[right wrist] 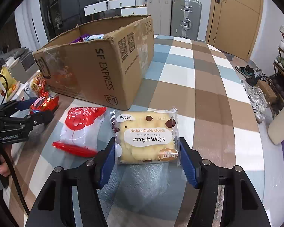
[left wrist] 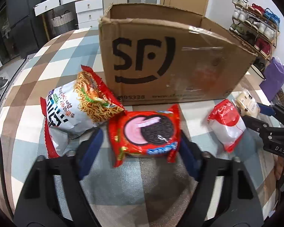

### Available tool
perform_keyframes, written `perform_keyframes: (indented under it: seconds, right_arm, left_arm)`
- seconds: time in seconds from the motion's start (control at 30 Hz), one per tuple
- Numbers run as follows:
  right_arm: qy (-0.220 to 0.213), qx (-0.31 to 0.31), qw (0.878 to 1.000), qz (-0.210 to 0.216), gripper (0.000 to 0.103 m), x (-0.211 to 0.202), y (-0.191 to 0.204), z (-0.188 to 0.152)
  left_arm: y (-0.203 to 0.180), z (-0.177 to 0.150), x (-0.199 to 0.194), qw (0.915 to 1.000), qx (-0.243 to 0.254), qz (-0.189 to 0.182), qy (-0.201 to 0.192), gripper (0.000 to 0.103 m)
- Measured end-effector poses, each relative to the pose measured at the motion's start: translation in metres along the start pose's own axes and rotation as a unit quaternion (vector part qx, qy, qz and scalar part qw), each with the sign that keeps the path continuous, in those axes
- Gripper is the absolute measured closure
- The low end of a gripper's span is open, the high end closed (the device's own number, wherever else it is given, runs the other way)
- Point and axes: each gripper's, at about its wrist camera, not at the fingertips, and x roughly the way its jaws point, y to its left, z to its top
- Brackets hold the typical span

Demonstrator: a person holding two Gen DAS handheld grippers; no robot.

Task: Organize snacks
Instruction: 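Grasp the cream bread bun pack with the right gripper while the left grasps the red Oreo pack, then lift the bun pack and red Oreo pack and carry them over the box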

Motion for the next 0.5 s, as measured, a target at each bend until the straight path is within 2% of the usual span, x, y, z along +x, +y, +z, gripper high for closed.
perform_keyframes:
  seconds: [0.1, 0.27, 0.5]
  right_arm:
    - [-0.005, 0.013, 1.0, 0.007, 0.042, -0.006, 0.0, -0.006]
    - [-0.033, 0.031, 0.999, 0.008, 0.042, -0.024, 0.0, -0.015]
    - [-0.047, 0.047, 0.998, 0.011, 0.042, -0.037, 0.001, -0.021]
  left_arm:
    - [0.0, -0.002, -0.003, 0.9999, 0.006, -0.01, -0.005, 0.057]
    - [0.003, -0.009, -0.008, 0.9992, 0.006, -0.038, -0.009, 0.06]
    - [-0.002, -0.021, -0.023, 0.9984, 0.012, -0.051, -0.022, 0.06]
